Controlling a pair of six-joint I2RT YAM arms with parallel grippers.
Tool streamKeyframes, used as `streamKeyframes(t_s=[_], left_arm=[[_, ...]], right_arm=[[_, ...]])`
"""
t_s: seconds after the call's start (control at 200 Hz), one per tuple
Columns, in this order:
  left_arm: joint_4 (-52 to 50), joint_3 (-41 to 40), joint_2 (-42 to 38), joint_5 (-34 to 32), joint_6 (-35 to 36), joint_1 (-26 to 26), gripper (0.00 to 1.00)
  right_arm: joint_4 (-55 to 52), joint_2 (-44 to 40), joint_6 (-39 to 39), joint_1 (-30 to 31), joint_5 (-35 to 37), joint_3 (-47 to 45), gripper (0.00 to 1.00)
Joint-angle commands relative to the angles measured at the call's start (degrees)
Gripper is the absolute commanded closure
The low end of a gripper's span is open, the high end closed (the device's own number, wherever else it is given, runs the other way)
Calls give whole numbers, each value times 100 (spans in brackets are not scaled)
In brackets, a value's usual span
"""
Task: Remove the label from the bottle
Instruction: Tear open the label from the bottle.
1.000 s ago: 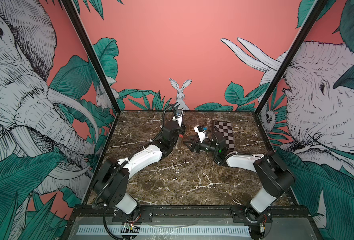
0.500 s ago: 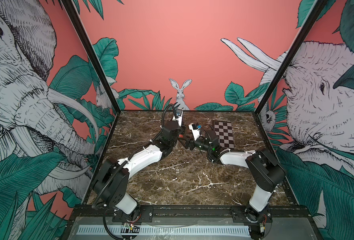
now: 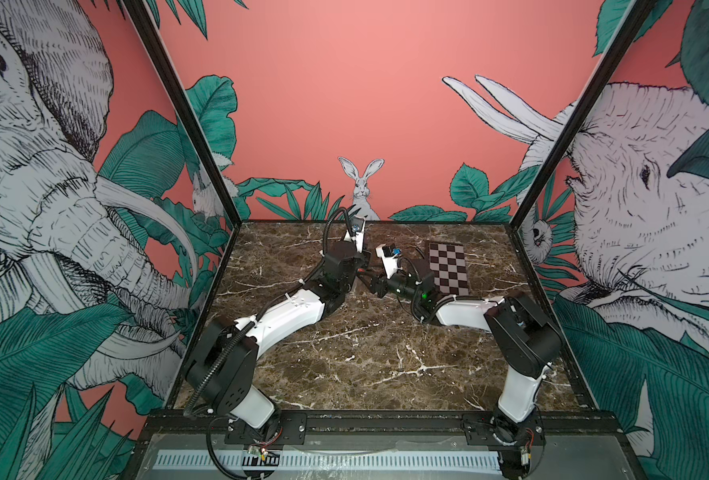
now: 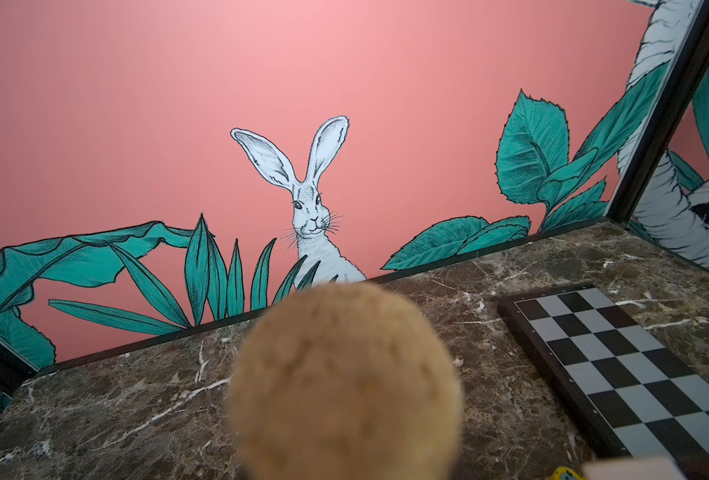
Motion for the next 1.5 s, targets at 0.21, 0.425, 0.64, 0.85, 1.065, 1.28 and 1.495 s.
streamKeyframes(t_s=[0.21,0.425,0.64,0.85,1.065,1.28,1.495], left_arm=[[-552,-228,-71,-147,195,33,100],[-543,-260,-88,-183,198,33,100],[-552,-260,-62,-236,199,34,100],[-578,-205,-53,-261,216,33,100],[-577,-196,-36,-305,219,34,100],[-535,-189,8,-297,216,33,100],[-507,-215,35,-309,226,33,100]], right_arm=[[504,77,181,-13,-155,63,65],[551,20,270,-12,-204,-18,77],[537,5,301,-15,-285,-58,98],[512,-88,346,-12,-323,-121,100],[459,-200,350,35,-319,-204,100],[438,-296,324,73,-351,-266,100],[400,-362,332,142,-413,-258,100]])
